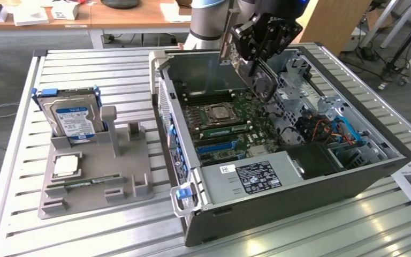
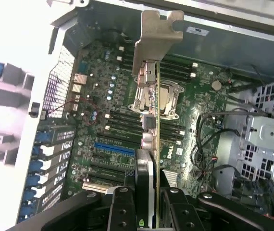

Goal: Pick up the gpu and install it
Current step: 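Insert the gpu into the slot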

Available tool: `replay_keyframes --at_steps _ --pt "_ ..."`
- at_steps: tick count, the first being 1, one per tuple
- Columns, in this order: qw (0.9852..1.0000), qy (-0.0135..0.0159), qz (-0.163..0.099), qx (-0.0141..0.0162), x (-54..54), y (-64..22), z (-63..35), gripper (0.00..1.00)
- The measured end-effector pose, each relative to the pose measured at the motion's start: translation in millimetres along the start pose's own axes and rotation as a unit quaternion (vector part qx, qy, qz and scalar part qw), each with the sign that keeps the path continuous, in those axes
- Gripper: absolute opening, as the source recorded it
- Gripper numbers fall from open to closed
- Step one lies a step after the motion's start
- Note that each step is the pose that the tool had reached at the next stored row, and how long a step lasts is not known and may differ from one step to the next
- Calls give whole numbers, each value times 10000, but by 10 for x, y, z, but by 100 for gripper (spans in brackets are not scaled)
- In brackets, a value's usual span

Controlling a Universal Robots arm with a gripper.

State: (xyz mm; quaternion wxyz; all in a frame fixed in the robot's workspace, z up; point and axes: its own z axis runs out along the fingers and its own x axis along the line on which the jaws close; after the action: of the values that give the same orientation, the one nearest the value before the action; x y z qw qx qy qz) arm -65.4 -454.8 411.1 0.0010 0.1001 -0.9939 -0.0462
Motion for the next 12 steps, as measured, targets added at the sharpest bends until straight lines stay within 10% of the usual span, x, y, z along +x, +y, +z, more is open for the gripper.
replay_keyframes --at_steps 6,12 --pt "9985 50 -543 -4 0 0 4 28" --pt "9940 100 -1086 -8 0 -1 8 28"
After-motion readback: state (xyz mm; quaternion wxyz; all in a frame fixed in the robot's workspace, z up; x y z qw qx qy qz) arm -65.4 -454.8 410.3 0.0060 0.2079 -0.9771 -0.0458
